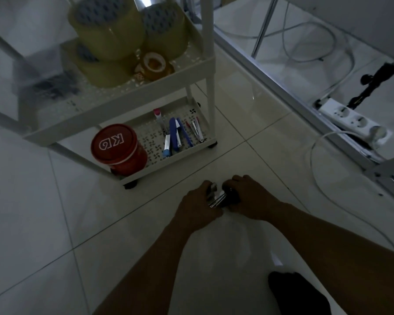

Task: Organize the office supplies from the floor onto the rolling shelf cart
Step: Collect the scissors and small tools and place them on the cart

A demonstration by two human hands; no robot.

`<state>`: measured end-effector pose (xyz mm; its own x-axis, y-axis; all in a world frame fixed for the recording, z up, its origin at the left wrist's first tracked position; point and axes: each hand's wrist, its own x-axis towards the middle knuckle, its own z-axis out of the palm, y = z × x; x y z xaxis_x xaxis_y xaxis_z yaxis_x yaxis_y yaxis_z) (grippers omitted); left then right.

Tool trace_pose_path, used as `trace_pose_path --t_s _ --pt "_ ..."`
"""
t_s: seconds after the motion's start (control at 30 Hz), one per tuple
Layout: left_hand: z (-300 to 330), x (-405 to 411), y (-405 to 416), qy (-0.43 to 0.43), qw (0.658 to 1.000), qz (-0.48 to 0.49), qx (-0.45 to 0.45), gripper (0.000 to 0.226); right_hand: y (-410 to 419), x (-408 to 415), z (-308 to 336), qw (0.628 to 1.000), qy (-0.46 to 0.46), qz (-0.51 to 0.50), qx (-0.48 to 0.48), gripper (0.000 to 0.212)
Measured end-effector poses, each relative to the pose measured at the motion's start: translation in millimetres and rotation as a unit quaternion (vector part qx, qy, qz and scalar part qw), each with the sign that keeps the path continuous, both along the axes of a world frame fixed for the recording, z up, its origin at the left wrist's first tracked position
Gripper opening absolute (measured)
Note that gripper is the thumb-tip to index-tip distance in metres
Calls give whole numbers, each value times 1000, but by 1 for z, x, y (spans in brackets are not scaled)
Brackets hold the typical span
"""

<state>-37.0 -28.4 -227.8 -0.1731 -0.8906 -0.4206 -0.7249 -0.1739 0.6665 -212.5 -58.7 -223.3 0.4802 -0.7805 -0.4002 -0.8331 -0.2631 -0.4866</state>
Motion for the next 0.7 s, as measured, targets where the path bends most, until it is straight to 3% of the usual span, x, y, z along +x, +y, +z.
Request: trace_pose_path --t_s 0.13,0.27,0.37,0.5,0.6,0.7 --pt "24 12 -12 140 979 134 58 44 -16 6 14 999 -11 32 -2 51" --pt "51 25 -30 242 913 304 121 35 -29 16 27 999 -30 44 -8 44" --pt "59 34 -46 343 835 406 144 44 -35 29 32 994 -104 -25 0 35" --pt "67 40 -63 387 792 461 102 34 -49 52 38 976 -172 -133 18 36" --pt "73 44 -78 388 798 452 92 27 -64 74 45 951 -207 -224 58 38" --pt "72 48 -95 299 856 415 83 30 -83 96 53 928 -227 -280 92 44"
